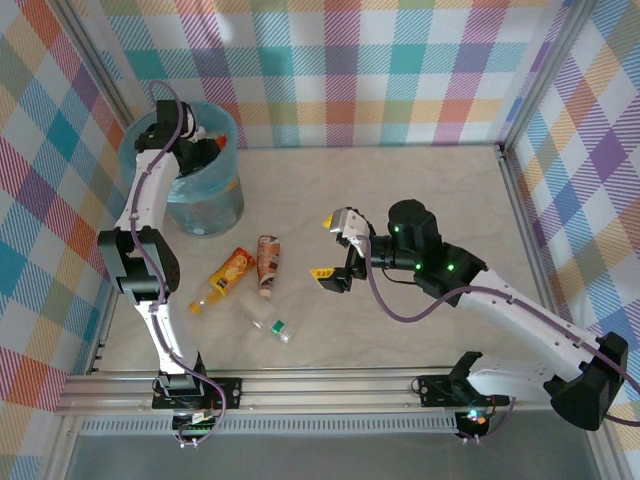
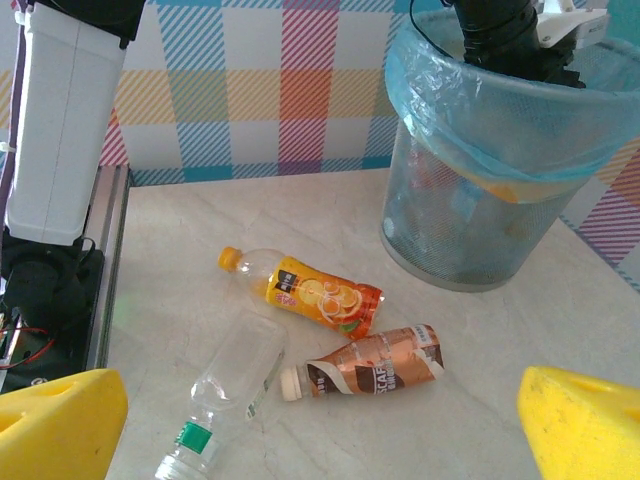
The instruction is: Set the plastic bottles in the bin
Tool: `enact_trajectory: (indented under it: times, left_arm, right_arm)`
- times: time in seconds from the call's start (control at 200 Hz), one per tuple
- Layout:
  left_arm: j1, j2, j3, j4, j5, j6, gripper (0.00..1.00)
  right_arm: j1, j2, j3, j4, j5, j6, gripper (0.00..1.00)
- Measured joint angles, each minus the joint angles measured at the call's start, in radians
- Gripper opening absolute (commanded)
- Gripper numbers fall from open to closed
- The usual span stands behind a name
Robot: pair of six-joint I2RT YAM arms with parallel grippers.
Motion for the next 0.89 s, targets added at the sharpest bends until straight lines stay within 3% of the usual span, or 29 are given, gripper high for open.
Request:
enact_trajectory:
  times: [0.165, 0.55, 0.72, 0.895]
  left_arm:
    - [0.0, -0.04, 0.0, -0.027, 0.016, -0.028, 0.77]
    - [0.0, -0.42, -0.022, 0.0, 0.027, -0.055, 0.76]
    - [0.0, -0.562, -0.172, 0.041, 0.024, -0.055, 0.75]
    - [0.0, -0.729, -0.41, 0.072, 0.019, -0.05, 0.75]
  right_arm:
    - [0.0, 0.0, 0.0, 0.0, 0.0, 0.001, 1.0]
    - [0.002, 0.065, 0.003, 0.001, -0.009, 0.016, 1.0]
    - [0.023, 0.137, 0.05, -0.002, -0.009, 0.03, 0.98]
    - [0.12, 0.248, 0.093, -0.036, 0.037, 0.026, 0.97]
